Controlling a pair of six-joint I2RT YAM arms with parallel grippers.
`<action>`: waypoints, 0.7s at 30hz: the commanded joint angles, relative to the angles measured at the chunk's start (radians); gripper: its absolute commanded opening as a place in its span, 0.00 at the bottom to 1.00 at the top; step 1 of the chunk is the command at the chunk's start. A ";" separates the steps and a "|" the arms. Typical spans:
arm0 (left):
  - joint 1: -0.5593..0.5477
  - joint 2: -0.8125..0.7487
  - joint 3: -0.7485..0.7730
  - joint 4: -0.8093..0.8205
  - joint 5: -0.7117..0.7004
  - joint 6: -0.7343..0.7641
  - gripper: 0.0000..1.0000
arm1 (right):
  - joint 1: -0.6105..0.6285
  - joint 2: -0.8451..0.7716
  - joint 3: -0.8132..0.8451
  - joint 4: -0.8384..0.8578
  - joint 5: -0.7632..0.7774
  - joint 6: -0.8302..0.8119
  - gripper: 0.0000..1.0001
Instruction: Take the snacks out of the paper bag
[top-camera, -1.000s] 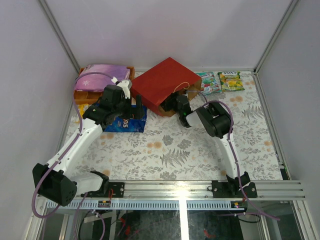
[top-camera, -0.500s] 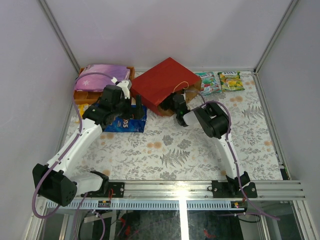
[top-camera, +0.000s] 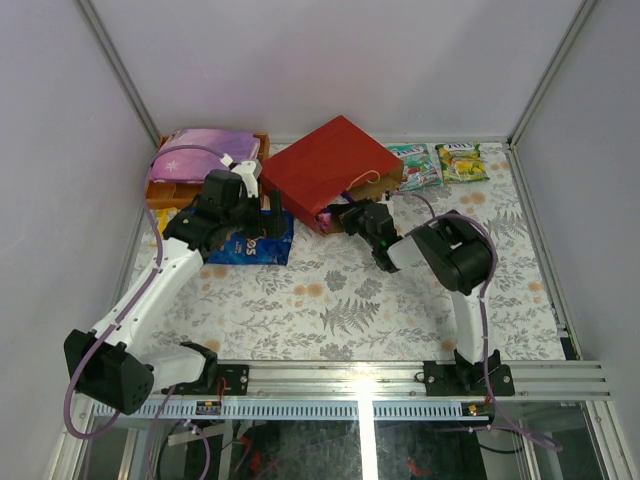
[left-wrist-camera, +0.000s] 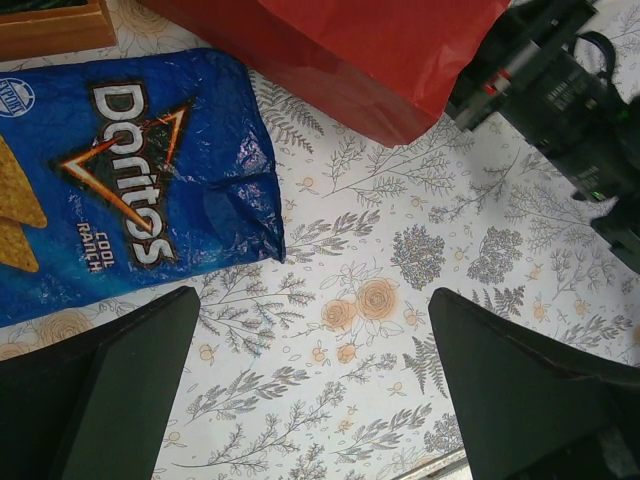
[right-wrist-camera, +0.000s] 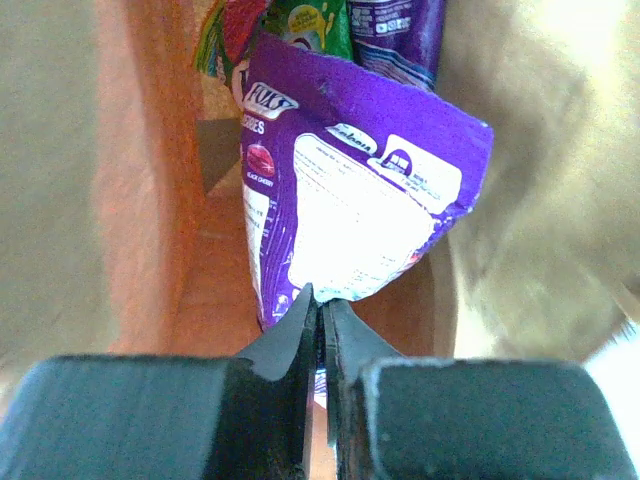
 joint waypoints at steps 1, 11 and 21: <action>0.008 -0.023 -0.011 0.046 0.007 0.000 1.00 | 0.009 -0.189 -0.147 0.120 0.047 -0.068 0.03; 0.008 -0.030 -0.014 0.047 -0.011 -0.001 1.00 | 0.000 -0.705 -0.613 -0.044 0.081 -0.212 0.03; 0.019 -0.027 -0.007 0.047 0.008 -0.002 1.00 | 0.248 -1.197 -0.793 -0.540 0.318 -0.095 0.04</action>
